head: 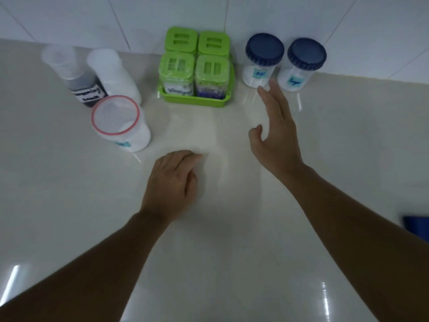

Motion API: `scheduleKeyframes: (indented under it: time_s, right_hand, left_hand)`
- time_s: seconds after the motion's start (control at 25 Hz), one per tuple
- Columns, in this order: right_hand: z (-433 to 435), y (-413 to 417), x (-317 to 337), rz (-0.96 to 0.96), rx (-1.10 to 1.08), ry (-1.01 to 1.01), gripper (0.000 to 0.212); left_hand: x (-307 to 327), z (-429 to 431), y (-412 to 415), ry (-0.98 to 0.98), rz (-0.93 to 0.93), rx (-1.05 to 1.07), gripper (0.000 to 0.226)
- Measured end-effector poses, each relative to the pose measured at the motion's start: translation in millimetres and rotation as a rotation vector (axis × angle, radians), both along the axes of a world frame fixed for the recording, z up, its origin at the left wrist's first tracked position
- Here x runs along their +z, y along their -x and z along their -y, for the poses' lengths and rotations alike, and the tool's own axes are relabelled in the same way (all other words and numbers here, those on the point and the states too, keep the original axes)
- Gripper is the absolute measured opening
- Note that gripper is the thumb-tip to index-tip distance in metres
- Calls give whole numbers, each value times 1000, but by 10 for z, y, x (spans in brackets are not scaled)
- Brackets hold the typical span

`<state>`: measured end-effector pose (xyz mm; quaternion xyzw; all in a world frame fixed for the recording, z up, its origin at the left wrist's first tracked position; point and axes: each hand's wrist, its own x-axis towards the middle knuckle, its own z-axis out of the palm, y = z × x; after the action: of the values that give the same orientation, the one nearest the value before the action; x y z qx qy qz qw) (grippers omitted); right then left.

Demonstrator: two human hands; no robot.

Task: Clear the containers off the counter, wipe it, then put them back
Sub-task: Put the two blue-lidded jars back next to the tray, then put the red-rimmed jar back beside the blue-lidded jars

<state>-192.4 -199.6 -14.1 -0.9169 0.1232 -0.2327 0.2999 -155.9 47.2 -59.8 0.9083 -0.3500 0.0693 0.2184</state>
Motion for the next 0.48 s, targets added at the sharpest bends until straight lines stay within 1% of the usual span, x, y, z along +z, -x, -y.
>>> scheduleKeyframes:
  time_s: [0.08,0.16,0.24,0.36,0.48]
  right_hand:
    - [-326,-75,80,3,77,-35,77]
    - [-696,-159,157,-18,154,-82,85]
    - [-1054,-243,216,-59,227,-104,90]
    - [-1485,-393,252,-105,312,-70,89]
    - [-1854,-576,219,-135,318,-34,90]
  left_hand:
    - [-22,-429,70,-54,56,156,43]
    - [-34,-805,56,-96,64,343,40]
    - [-55,-1103,-36,-106,57,457,40]
    - [-133,-1385,-283,-125,44,490,44]
    - [-211,-1548,-509,-203,-25,484,53]
